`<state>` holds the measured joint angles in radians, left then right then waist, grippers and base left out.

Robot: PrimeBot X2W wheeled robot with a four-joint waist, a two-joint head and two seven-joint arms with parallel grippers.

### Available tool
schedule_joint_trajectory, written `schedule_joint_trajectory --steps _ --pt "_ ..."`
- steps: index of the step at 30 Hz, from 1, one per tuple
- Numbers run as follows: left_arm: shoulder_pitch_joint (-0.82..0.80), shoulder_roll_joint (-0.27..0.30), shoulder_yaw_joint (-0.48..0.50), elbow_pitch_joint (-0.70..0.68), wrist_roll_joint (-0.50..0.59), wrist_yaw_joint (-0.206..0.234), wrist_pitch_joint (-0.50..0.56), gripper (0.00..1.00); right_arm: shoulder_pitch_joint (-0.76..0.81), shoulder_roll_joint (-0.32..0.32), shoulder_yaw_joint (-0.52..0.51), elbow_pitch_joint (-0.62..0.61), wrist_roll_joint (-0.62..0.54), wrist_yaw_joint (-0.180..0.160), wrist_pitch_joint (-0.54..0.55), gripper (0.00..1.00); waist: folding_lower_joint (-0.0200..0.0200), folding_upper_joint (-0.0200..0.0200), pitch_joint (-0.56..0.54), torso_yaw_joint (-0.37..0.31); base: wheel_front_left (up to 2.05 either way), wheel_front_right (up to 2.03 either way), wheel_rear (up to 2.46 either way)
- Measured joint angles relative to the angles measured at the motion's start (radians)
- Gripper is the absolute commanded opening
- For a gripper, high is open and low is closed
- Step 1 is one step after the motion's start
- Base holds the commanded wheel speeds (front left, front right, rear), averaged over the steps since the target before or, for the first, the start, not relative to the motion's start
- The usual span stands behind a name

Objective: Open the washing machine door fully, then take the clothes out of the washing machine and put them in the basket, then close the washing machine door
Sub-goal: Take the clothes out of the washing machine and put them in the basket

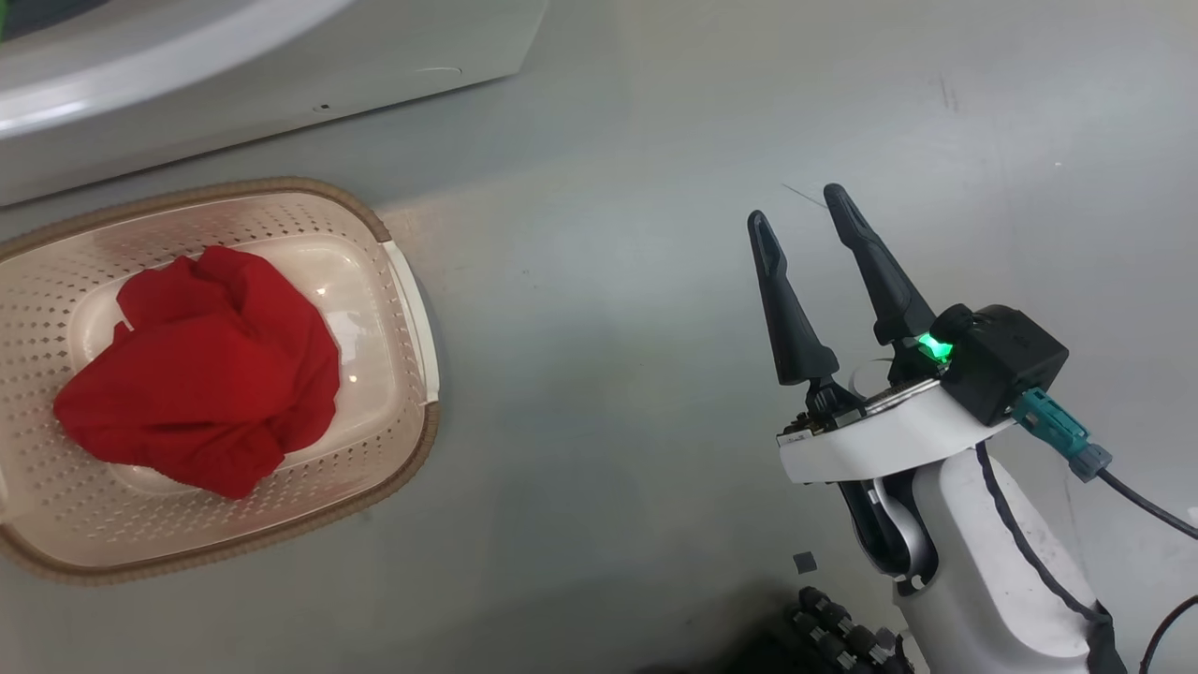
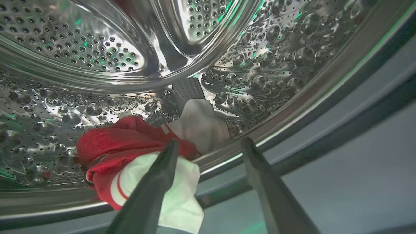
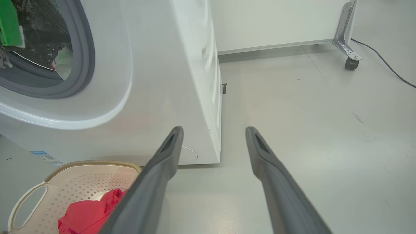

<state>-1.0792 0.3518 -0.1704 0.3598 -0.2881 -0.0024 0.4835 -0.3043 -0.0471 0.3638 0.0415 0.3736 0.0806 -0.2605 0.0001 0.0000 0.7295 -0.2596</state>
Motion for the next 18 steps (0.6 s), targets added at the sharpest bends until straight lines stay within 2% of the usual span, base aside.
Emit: schedule_joint_trajectory --steps 8,18 --pt "-0.092 0.047 0.014 0.027 0.023 0.001 0.042 1.0 -0.028 0.0 0.013 0.001 0.032 0.0 0.0 1.0 0.0 0.0 0.049 -0.033 0.0 0.0 0.0" --pt "-0.11 0.078 0.026 0.111 0.055 0.031 0.091 1.0 -0.058 0.0 0.023 0.011 0.055 -0.001 0.0 1.0 0.0 0.0 0.079 -0.062 0.0 0.0 0.0"
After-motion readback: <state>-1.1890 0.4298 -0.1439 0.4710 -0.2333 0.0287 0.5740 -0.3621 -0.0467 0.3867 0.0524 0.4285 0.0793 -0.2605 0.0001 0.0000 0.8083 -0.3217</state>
